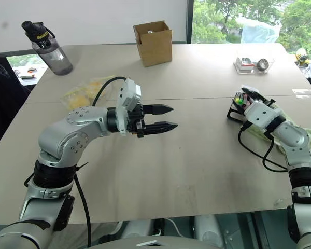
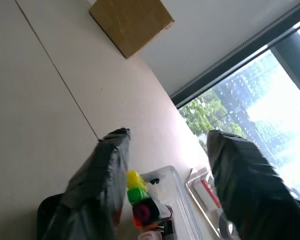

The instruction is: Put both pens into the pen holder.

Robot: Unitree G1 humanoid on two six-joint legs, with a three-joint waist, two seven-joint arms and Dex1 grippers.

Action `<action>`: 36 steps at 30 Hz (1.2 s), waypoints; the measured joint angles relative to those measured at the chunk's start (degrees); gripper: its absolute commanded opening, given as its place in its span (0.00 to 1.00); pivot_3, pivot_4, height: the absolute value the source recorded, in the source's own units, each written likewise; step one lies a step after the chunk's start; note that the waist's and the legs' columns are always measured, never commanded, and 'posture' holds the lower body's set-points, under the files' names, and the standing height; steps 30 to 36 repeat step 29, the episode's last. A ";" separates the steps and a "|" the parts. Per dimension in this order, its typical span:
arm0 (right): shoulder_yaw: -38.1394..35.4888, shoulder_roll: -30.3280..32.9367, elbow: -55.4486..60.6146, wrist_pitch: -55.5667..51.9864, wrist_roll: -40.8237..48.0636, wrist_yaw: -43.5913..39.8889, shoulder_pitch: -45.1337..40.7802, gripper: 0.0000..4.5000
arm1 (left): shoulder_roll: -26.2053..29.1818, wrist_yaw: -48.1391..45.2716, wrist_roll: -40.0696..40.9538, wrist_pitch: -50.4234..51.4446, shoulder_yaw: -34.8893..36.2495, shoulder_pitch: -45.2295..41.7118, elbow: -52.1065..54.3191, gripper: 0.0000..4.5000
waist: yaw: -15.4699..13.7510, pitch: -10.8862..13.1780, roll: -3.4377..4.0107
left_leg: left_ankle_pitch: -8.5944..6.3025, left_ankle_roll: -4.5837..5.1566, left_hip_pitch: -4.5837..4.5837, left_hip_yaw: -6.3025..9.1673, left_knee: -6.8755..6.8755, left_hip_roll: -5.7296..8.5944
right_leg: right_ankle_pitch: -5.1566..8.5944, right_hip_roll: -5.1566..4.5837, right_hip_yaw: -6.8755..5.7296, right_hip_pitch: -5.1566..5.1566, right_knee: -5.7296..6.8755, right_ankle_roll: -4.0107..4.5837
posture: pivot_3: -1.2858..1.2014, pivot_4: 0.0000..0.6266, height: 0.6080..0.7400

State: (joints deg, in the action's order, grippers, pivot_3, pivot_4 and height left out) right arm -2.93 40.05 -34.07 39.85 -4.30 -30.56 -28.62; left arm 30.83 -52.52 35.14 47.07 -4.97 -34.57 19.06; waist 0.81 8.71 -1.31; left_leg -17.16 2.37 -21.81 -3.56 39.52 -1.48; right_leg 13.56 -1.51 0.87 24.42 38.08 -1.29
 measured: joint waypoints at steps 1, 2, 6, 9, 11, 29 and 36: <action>0.00 0.00 -0.27 -0.01 0.02 0.09 -0.25 0.92 | 0.01 0.15 0.00 0.00 -0.01 0.00 0.00 0.69 | 0.00 0.00 0.00 | 0.00 0.00 0.01 0.00 -0.01 0.00 | 0.00 0.00 0.00 0.00 0.00 0.00 | 0.52 0.24 0.97; 0.00 -0.01 -0.37 -0.01 0.04 0.10 -0.35 1.00 | 0.03 0.31 -0.01 0.00 -0.02 0.00 0.00 0.69 | 0.00 0.00 0.00 | 0.00 0.00 0.01 0.01 -0.02 0.00 | 0.00 0.00 -0.01 0.00 0.01 0.00 | 0.52 0.24 0.97; -0.05 -0.12 0.38 -0.52 1.30 -0.19 0.18 1.00 | 0.28 0.56 -0.20 -0.02 -0.14 0.01 0.00 0.69 | -0.02 0.00 0.00 | 0.00 0.00 -0.01 0.01 -0.03 0.00 | 0.00 -0.01 -0.01 0.00 -0.01 0.00 | 0.52 0.24 0.97; -0.20 -0.69 4.81 -1.92 4.08 -0.91 3.01 1.00 | 0.83 1.07 -1.23 -0.59 -0.27 0.37 -0.02 0.69 | -0.04 0.00 0.00 | 0.00 -0.01 0.00 0.02 -0.04 -0.01 | 0.00 -0.02 -0.02 0.00 -0.01 0.00 | 0.52 0.24 0.97; -0.36 -1.84 11.03 -5.60 8.31 -2.28 6.55 1.00 | 1.44 1.54 -2.76 -2.15 -0.45 1.73 -0.14 0.69 | -0.04 0.00 0.01 | 0.00 -0.01 0.01 0.03 -0.07 -0.02 | 0.00 -0.02 -0.02 0.00 0.00 0.00 | 0.52 0.24 0.97; -5.77 -1.66 48.63 -39.32 35.89 -16.23 47.14 1.00 | 4.88 9.62 -18.11 -24.21 3.21 37.70 0.68 0.69 | -0.28 -0.01 0.06 | -0.18 0.32 0.29 0.04 -0.15 0.00 | 0.02 -0.35 -0.21 -0.29 -0.09 0.03 | 0.52 0.24 0.97; -5.77 -1.66 48.63 -39.32 35.89 -16.23 47.14 1.00 | 4.88 9.62 -18.11 -24.21 3.21 37.70 0.68 0.69 | -0.28 -0.01 0.06 | -0.18 0.32 0.29 0.04 -0.15 0.00 | 0.02 -0.35 -0.21 -0.29 -0.09 0.03 | 0.52 0.24 0.97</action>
